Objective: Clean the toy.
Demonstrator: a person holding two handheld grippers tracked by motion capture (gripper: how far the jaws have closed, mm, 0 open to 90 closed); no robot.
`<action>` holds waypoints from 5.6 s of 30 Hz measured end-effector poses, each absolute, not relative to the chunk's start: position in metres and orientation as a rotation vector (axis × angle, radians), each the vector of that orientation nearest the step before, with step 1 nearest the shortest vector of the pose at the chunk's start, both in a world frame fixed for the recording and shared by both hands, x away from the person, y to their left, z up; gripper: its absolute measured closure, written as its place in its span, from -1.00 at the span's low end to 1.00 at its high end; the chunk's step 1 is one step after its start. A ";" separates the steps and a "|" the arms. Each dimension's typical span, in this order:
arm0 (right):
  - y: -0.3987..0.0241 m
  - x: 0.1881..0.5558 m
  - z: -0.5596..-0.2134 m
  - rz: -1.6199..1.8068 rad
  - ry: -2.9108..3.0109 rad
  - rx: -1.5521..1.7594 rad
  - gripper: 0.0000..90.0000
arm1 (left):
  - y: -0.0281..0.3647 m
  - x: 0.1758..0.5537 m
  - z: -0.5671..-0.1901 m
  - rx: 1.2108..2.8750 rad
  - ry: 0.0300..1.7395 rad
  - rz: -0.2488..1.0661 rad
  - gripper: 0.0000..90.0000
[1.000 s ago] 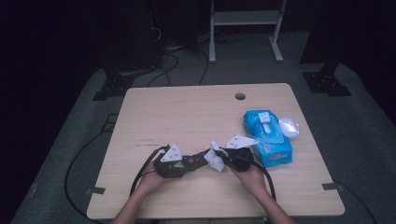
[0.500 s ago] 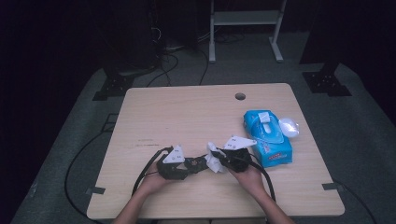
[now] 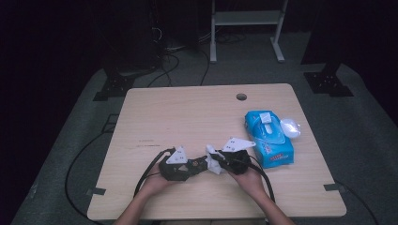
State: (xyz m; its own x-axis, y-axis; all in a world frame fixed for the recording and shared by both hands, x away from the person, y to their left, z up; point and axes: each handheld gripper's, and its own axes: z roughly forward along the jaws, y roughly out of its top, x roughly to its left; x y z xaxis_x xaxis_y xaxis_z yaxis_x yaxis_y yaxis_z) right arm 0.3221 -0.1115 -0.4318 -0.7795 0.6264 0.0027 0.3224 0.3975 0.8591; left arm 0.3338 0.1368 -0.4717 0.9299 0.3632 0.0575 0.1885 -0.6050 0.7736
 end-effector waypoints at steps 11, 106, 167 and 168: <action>-0.115 0.322 -0.431 1.291 2.311 0.822 0.87 | 0.136 0.334 -0.472 2.230 0.390 0.262 0.31; -0.129 0.324 -0.433 1.481 2.327 1.057 0.89 | 0.132 0.317 -0.426 1.968 0.374 0.339 0.27; -0.104 0.287 -0.372 1.601 2.269 0.710 0.90 | 0.107 0.303 -0.426 1.918 0.322 0.361 0.28; -0.105 0.285 -0.370 1.541 2.241 0.710 0.89 | 0.107 0.303 -0.426 1.916 0.322 0.358 0.28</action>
State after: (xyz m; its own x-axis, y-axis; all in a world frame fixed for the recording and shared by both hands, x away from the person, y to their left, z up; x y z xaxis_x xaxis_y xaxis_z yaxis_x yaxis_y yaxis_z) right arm 0.2848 -0.1048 -0.3700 -0.8217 0.5699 0.0104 0.2138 0.2912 0.9325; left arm 0.3031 0.1067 -0.4261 0.9171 0.3872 0.0952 0.0537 -0.3565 0.9327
